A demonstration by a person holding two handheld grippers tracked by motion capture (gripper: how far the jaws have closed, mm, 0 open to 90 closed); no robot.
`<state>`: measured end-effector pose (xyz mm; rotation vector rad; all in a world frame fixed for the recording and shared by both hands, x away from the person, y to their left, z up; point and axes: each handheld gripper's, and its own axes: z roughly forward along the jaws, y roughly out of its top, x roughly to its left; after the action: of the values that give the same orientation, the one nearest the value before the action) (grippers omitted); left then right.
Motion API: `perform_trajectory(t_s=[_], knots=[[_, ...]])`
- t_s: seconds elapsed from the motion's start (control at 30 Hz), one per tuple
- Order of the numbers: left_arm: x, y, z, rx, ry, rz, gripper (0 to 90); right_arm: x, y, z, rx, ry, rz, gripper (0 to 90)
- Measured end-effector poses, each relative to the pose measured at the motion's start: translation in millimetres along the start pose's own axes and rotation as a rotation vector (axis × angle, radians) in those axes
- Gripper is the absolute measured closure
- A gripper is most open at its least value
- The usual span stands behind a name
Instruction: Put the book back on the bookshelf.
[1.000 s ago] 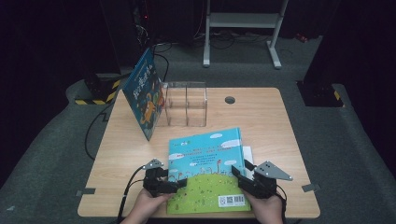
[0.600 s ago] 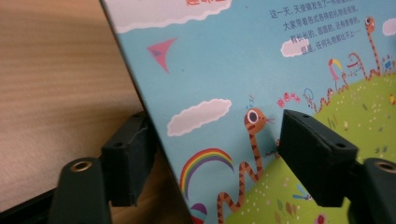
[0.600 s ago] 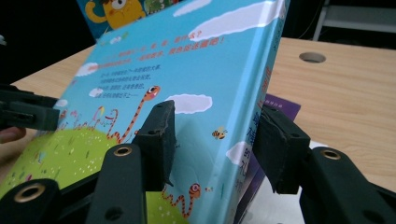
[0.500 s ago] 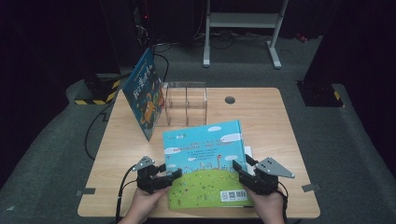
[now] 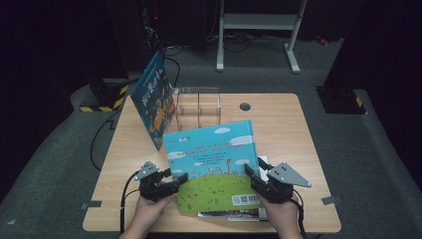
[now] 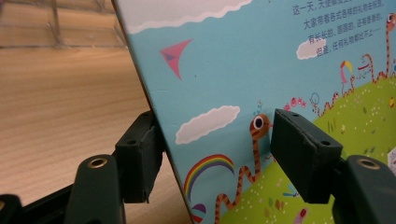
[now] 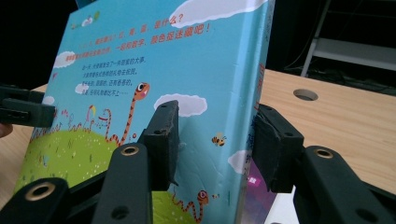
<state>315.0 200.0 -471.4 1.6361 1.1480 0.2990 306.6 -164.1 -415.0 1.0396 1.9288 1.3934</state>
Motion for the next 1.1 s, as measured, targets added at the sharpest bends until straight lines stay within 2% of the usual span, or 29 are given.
perform_trajectory(t_s=[0.23,0.53,1.1], knots=[[1.2,5.2,-1.8,-0.021,0.010,-0.001,38.0,0.6,3.5,2.5,-0.013,-0.003,-0.002,54.6],[-5.6,15.6,-4.5,-0.092,0.047,0.050,41.0,-1.5,8.3,1.9,-0.038,-0.021,-0.008,54.9],[-11.4,24.3,1.1,-0.153,0.088,0.122,42.1,-5.4,17.3,3.2,-0.075,-0.061,-0.031,55.5]])
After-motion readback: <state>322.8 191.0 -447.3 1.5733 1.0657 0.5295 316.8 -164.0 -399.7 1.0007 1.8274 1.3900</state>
